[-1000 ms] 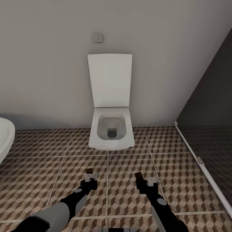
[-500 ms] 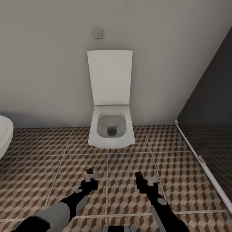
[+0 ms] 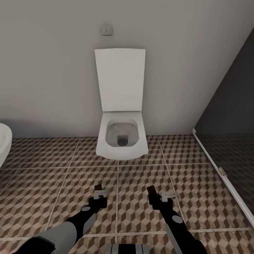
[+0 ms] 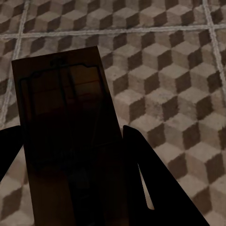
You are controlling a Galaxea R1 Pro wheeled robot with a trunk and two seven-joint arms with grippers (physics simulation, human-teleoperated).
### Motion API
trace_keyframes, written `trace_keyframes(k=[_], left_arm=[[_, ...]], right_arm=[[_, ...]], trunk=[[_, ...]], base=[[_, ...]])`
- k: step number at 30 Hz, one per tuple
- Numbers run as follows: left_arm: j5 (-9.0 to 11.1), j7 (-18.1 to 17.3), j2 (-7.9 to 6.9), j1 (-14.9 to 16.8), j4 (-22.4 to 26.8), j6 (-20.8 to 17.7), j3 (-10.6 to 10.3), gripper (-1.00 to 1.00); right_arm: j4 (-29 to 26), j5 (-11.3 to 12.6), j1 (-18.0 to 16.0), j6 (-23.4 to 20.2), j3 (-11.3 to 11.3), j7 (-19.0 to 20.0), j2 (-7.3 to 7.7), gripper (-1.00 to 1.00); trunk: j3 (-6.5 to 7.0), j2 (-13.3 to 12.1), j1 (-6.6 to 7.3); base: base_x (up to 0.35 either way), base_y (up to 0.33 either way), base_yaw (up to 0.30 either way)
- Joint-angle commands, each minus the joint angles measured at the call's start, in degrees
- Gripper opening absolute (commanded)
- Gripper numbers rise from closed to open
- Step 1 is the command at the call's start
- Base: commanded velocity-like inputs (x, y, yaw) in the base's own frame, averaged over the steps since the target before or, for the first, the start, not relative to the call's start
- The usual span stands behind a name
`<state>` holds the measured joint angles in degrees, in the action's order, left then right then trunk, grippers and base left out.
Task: Take the four mousetraps from the cabinet in the bathroom and place them on the bathroom floor. Make sure all four end up on the same floor surface, and ensure that at least two of them are either under or directly next to the same bathroom sink.
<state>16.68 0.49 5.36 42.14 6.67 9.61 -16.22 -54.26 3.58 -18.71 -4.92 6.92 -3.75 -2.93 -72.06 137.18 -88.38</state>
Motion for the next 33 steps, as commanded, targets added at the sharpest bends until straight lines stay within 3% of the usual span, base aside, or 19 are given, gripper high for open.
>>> trace_keyframes(k=[1,15,29,33], left_arm=[[0.54,0.02,0.00,0.04,-0.07,0.23,-0.48,-1.00],[0.54,0.04,0.00,0.04,-0.07,0.23,-0.48,-1.00],[0.54,0.04,0.00,0.04,-0.07,0.28,-0.48,-1.00],[0.54,0.01,0.00,0.04,-0.07,0.38,-0.48,-1.00]], right_arm=[[-0.40,0.56,-0.01,-0.27,0.22,-0.47,0.03,-1.00],[-1.10,0.56,-0.01,-0.27,0.21,-0.55,0.03,-1.00],[-1.17,0.56,-0.01,-0.27,0.20,-0.61,0.03,-1.00],[-1.19,0.56,-0.01,-0.24,0.20,-0.65,0.03,-1.00]], trunk=[[-0.28,0.43,-0.21],[-3.97,6.05,-3.29],[-8.34,6.25,-3.66],[-8.70,6.25,-3.66]], base=[[0.000,0.000,0.000],[0.000,0.000,0.000],[0.000,0.000,0.000],[0.000,0.000,0.000]])
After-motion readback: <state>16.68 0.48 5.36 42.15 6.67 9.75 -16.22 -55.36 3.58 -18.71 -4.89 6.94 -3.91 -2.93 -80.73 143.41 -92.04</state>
